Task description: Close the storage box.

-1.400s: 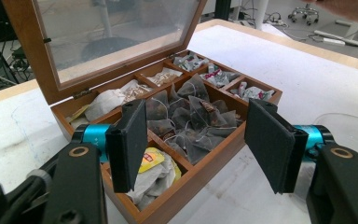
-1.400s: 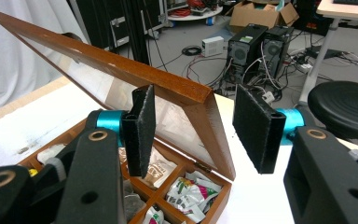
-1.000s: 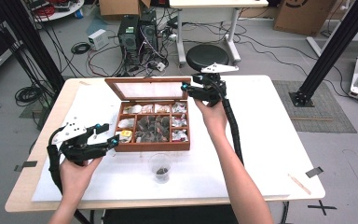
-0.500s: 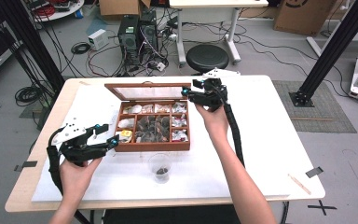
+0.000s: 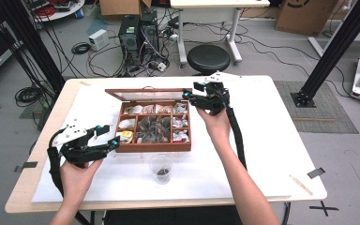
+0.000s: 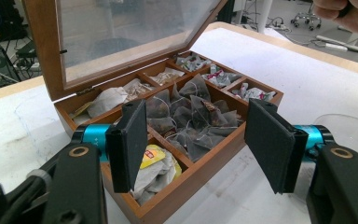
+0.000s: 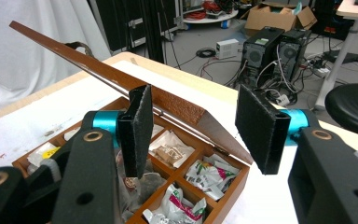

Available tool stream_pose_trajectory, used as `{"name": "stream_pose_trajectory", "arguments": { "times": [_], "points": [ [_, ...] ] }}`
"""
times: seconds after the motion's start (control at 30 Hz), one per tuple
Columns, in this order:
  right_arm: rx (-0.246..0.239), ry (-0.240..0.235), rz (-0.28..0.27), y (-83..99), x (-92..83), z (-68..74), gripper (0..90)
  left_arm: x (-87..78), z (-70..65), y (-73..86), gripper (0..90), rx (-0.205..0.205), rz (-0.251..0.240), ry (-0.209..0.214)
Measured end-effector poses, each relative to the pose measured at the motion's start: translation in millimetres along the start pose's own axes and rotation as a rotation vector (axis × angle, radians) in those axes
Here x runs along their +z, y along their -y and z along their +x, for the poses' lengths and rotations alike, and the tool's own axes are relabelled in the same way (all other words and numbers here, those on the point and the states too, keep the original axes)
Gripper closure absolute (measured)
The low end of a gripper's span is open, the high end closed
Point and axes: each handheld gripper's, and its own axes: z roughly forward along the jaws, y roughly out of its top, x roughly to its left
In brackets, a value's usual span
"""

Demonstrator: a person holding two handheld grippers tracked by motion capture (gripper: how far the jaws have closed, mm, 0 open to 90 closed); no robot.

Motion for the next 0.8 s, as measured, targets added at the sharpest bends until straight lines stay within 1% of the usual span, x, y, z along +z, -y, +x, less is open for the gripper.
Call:
{"name": "stream_pose_trajectory", "arguments": {
  "times": [0.1, 0.23, 0.43, 0.6, 0.8],
  "points": [
    [-0.008, 0.003, 0.002, 1.6, -0.1, 0.3, 47.5, 0.3, 0.4, 0.9, 39.2, -0.001, 0.005, 0.001],
    [-0.005, -0.005, -0.003, 4.5, -0.5, 0.4, 47.5, 0.5, 0.2, 1.3, 39.2, -0.001, 0.005, 0.0],
    [-0.006, -0.007, 0.011, 7.8, -2.9, 3.4, 47.6, 1.6, -0.2, 2.3, 39.2, -0.002, 0.007, 0.001],
    [0.003, -0.018, 0.013, 13.2, -4.9, 4.9, 47.6, 1.4, -0.8, 2.3, 39.2, -0.002, 0.008, -0.001],
    [0.002, -0.024, 0.019, 18.8, -7.0, 7.3, 47.5, 2.0, -1.2, 3.1, 39.2, -0.003, 0.011, -0.002]
  ]
}}
